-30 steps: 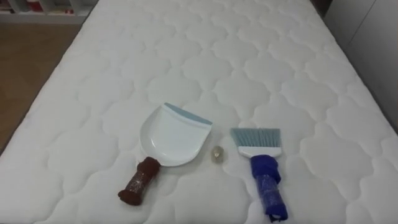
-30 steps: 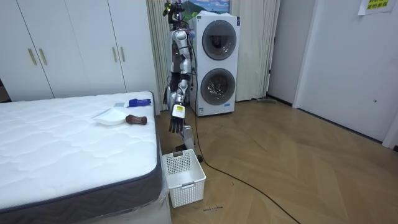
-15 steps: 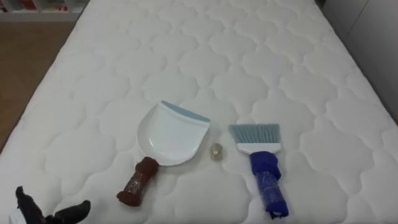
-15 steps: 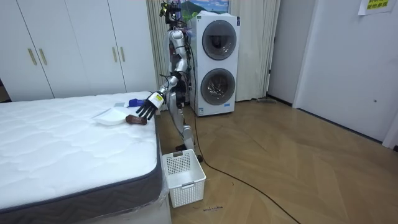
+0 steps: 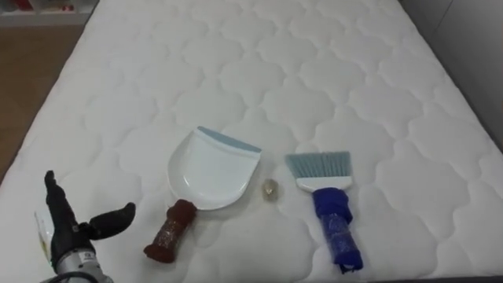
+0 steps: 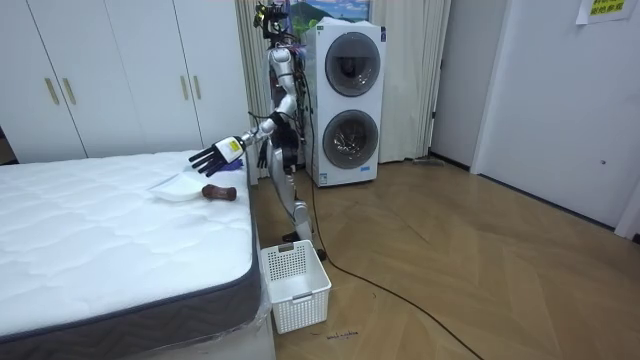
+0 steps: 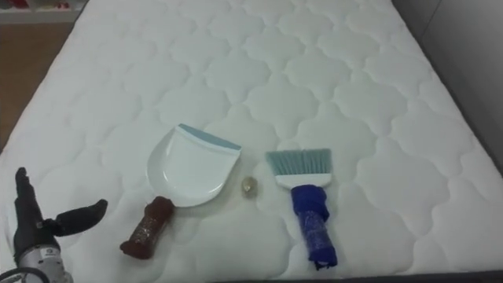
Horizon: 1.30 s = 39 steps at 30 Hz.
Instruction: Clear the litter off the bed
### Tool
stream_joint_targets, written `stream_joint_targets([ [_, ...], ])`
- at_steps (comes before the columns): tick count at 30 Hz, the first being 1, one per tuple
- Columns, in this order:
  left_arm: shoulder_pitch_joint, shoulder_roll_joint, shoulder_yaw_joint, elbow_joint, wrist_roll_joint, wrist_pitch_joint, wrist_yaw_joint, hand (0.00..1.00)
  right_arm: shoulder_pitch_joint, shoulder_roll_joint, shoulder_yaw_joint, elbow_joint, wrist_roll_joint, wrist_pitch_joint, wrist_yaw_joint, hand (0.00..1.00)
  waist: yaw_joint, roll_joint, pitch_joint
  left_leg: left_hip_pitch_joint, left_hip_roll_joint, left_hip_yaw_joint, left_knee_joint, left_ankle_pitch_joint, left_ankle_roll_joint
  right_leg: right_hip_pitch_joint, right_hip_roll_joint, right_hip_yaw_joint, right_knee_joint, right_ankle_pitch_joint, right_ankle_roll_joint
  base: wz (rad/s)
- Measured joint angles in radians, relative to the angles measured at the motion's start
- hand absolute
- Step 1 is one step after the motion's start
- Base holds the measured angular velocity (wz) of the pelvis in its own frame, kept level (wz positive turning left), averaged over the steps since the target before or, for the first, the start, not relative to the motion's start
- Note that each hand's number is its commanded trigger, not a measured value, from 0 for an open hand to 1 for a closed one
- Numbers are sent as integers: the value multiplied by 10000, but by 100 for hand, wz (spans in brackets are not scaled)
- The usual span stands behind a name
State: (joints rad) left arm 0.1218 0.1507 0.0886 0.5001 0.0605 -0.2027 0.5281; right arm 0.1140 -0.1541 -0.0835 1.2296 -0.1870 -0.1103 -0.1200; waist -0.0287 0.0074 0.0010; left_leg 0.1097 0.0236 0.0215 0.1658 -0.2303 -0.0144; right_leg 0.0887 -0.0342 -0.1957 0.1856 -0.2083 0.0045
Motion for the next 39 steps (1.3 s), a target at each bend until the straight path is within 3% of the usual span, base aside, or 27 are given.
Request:
stream_joint_targets([
  [6, -324, 143, -749, 129, 0, 0, 13, 0, -305, 4, 821, -28, 961, 2, 101, 0, -6, 21, 13, -519, 9, -22, 80, 16, 25, -493, 13, -52, -11, 131, -24, 4],
  [8, -633, 143, -925, 202, 15, -2, 7, 0, -399, -5, 1004, 1, 1114, 2, 92, 0, -59, 15, 68, -799, 3, -77, 213, 20, 31, -656, -2, -137, -21, 192, -18, 11],
  [15, -2217, 179, -1060, 2340, 101, -20, -125, 0, -1132, -70, 1494, 431, 1571, -14, -4, 0, -288, 107, 129, -1716, 1, -187, 434, 54, 70, -1467, -7, -202, 68, 287, -56, 3],
  [26, -3268, 156, -1743, 3991, 91, -174, -358, 0, -1983, -67, 2458, 1018, 2366, -25, -393, 0, -471, 101, 207, -2621, 6, -561, 570, 91, 79, -2690, -48, -240, 734, 284, -60, -2],
  [27, -3289, 156, -1752, 4146, 93, -174, -356, 0, -2072, -66, 2604, 1034, 2451, -37, -453, 0, -452, 108, 238, -2619, 30, -682, 572, 92, 80, -2907, -53, -278, 1086, 281, -64, -32],
  [28, -3311, 153, -1758, 4243, 100, -173, -354, 0, -2199, -63, 2606, 1068, 2550, -115, -495, 0, -452, 170, 332, -2583, 86, -1155, 568, 98, 85, -3403, -90, -342, 1835, 247, -105, -36],
  [29, -3329, 149, -1761, 4258, 98, -173, -347, 0, -2265, -67, 2607, 1075, 2624, -185, -535, 0, -451, 270, 482, -2562, 155, -1545, 571, 100, 88, -3771, -54, -305, 2232, 31, -158, -55],
  [30, -3356, 250, -1691, 4265, 94, -202, -295, 0, -2488, 11, 2710, 1091, 2661, -299, -634, 0, -393, 140, 500, -2770, 128, -1937, 726, 94, 77, -4382, 104, 80, 1459, 328, -458, -52],
  [31, -3381, 316, -1653, 4295, 93, -203, -282, 0, -2617, 57, 2859, 1073, 2662, -329, -689, 0, -393, 12, 474, -2980, -13, -1850, 882, 73, 53, -4577, 54, 86, 830, 1141, -543, -29],
  [32, -3670, 259, -1705, 4702, 93, -218, -304, 0, -2750, -40, 3057, 1037, 2663, -351, -803, 0, -562, 234, 599, -3328, 11, -1625, 1129, 7, -70, -4610, 31, -105, 654, 1532, -599, 8],
  [33, -3907, 192, -1717, 4884, 85, -235, -313, 0, -2757, -11, 3121, 1200, 2647, -328, -862, 0, -558, 238, 604, -3465, 12, -1141, 1115, 58, -154, -4590, 7, -81, 571, 1533, -601, 23],
  [35, -4250, 191, -1726, 5039, 76, -296, -302, 0, -2790, 27, 3252, 1352, 2670, -325, -845, 0, -689, 230, 609, -3763, 85, -739, 901, 229, -199, -4596, 13, 351, 575, 1541, -579, 47],
  [36, -4474, 192, -1808, 5044, 80, -329, -298, 0, -2777, 28, 3260, 1353, 2697, -308, -820, 0, -751, 216, 606, -3976, 165, -386, 755, 429, 14, -4618, 27, 487, 605, 1542, -491, 62],
  [39, -4524, 197, -1907, 5071, 94, -468, -289, 0, -2901, 44, 3259, 1375, 2704, -289, -731, 0, -613, 16, 517, -3976, 16, -150, 821, 555, 94, -4724, 31, 510, 677, 1582, -384, 16],
])
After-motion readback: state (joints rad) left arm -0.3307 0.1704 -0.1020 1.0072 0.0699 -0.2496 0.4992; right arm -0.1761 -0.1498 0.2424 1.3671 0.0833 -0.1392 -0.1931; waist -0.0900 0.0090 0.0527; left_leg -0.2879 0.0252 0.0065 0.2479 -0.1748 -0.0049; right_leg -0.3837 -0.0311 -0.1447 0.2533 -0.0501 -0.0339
